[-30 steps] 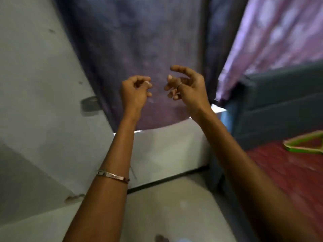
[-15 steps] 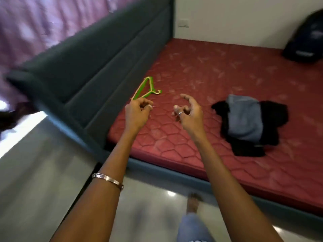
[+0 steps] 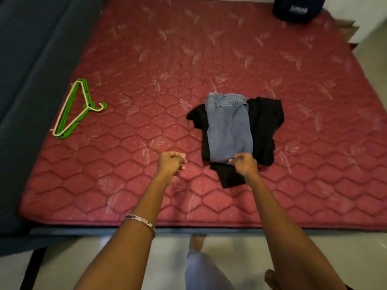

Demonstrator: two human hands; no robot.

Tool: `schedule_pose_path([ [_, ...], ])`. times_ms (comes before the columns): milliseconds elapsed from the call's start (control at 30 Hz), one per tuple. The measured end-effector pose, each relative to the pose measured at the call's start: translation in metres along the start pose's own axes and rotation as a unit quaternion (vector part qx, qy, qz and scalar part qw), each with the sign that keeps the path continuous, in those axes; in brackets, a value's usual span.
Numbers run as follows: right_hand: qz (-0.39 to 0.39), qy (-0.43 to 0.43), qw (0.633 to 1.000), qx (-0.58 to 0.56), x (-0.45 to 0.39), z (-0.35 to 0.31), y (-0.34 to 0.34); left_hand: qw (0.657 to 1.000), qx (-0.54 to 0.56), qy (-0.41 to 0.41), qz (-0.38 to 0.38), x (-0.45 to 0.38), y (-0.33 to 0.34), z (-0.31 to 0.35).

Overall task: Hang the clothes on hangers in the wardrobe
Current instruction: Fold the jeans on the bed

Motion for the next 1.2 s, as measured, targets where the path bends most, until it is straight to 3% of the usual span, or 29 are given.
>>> schedule_pose_path([
  [133, 0.065, 0.064, 0.995, -0.034, -0.070, 0.024, -0.026, 0.997, 0.009, -0.079, 0.018, -0.039, 0.014, -0.029],
  [233, 0.052, 0.055, 0.997, -0.017, -0.117, 0.026, -0.018, 0.995, 0.006, -0.093, 0.023, -0.059, 0.015, -0.047],
  [467, 0.047, 0.152, 0.987, 0.036, -0.176, 0.056, 0.015, 0.990, -0.004, -0.134, 0.035, -0.085, -0.001, -0.082],
  [567, 0.036, 0.130, 0.991, 0.019, -0.186, 0.048, 0.003, 0.992, 0.000, -0.124, 0.031, -0.094, -0.002, -0.074],
  [667, 0.023, 0.044, 0.997, -0.062, -0.161, 0.003, 0.011, 0.994, 0.006, -0.109, 0.023, -0.101, -0.003, -0.058],
  [733, 0.080, -0.095, 0.990, -0.073, -0.119, -0.045, 0.006, 0.996, 0.028, -0.089, 0.013, -0.103, 0.000, -0.045],
  [800, 0.147, -0.280, 0.949, -0.017, -0.061, -0.085, 0.005, 0.998, 0.046, -0.051, 0.001, -0.111, 0.004, -0.021],
  [867, 0.123, -0.372, 0.919, 0.037, -0.011, -0.090, 0.028, 0.998, 0.067, -0.018, -0.009, -0.122, 0.006, 0.007],
  [900, 0.057, -0.364, 0.927, 0.067, 0.000, -0.075, 0.053, 0.997, 0.074, -0.014, -0.017, -0.128, 0.006, 0.020],
  [967, -0.170, -0.243, 0.937, 0.187, -0.003, -0.012, 0.108, 0.997, 0.058, -0.027, -0.037, -0.141, 0.008, 0.033],
  [1033, -0.379, -0.082, 0.876, 0.286, 0.004, 0.049, 0.136, 0.997, 0.004, -0.054, -0.062, -0.152, 0.008, 0.036],
  [1067, -0.396, -0.042, 0.874, 0.278, 0.003, 0.057, 0.139, 0.994, -0.028, -0.067, -0.077, -0.158, 0.006, 0.035],
  [1133, -0.252, 0.038, 0.956, 0.147, -0.022, 0.041, 0.119, 0.990, -0.066, -0.086, -0.087, -0.165, 0.001, 0.029],
  [1200, -0.047, 0.089, 0.995, 0.017, -0.046, 0.017, 0.093, 0.988, -0.071, -0.107, -0.086, -0.167, -0.006, 0.020],
])
Point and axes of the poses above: each hand's wrist, its own x-axis away from the middle knuckle, its own y-axis out of the palm, z = x × y, the point moved 9 cm from there along -x, towards the middle knuckle, and after that the axes turned 1 degree about x, right-handed, at the moved point
